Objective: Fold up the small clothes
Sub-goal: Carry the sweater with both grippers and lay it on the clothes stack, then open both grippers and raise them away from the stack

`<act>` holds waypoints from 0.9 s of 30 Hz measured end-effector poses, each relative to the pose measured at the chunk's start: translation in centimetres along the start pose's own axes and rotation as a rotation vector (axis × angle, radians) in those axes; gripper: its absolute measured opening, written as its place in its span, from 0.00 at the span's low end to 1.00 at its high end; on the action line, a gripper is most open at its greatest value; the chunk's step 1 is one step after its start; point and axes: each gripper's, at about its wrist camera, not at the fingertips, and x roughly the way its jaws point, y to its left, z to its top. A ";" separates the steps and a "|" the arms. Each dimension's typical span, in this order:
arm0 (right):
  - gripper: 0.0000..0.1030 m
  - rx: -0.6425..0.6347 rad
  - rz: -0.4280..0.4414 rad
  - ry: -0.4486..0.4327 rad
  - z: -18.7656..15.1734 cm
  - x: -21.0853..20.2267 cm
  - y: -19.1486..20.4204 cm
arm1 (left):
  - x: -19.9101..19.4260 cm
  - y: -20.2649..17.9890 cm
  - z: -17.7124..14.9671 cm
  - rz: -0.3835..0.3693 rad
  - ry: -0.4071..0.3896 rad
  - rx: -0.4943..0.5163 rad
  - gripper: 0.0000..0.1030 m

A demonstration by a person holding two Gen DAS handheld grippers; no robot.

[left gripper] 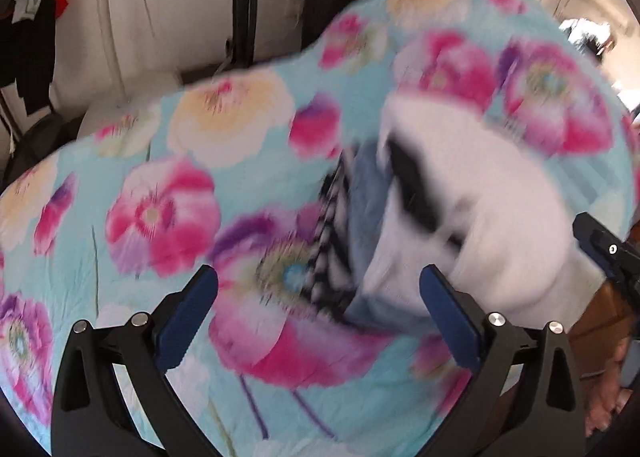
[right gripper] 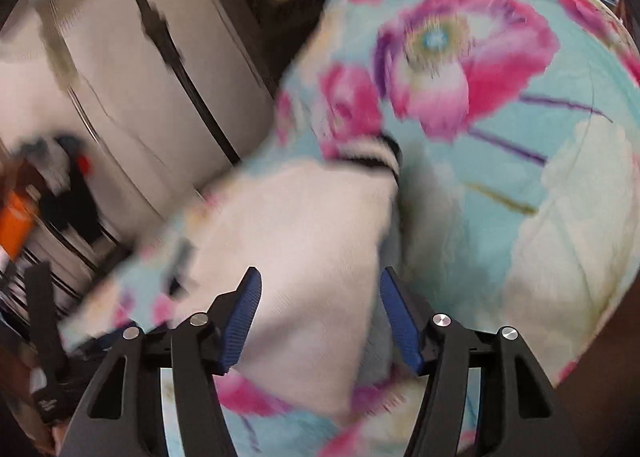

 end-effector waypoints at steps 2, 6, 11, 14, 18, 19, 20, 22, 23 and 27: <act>0.62 0.053 0.003 0.145 -1.0 2.8 -0.8 | 1.9 0.1 -1.1 0.045 0.071 0.007 0.95; 0.72 0.243 0.115 0.181 -0.9 3.2 -3.1 | 2.6 0.0 -3.9 0.112 0.095 0.059 0.95; 0.76 0.280 0.146 0.012 -0.6 -1.7 -3.6 | -1.0 0.0 -7.1 0.107 0.016 0.081 0.95; 0.94 0.197 0.084 -0.109 -1.7 -5.2 -2.2 | -3.6 -0.3 -8.2 0.092 -0.051 0.075 0.95; 0.96 0.017 -0.079 -0.218 -4.4 -8.8 0.9 | -7.2 -1.2 -8.8 0.048 -0.129 0.057 0.95; 0.96 -0.019 -0.093 -0.243 -5.1 -9.6 1.5 | -8.3 -1.6 -9.0 0.050 -0.149 0.065 0.95; 0.96 -0.049 -0.099 -0.263 -6.1 -10.7 2.2 | -9.1 -1.9 -9.1 0.051 -0.166 0.080 0.95; 0.96 -0.064 -0.082 -0.261 -7.5 -12.3 2.0 | -10.4 -2.4 -9.4 0.055 -0.201 0.115 0.95; 0.96 -0.061 -0.056 -0.258 -8.2 -12.9 1.8 | -10.8 -2.6 -9.5 0.062 -0.211 0.128 0.95; 0.97 0.015 -0.015 -0.248 -9.4 -14.4 0.2 | -11.2 -2.7 -9.9 0.061 -0.208 0.137 0.95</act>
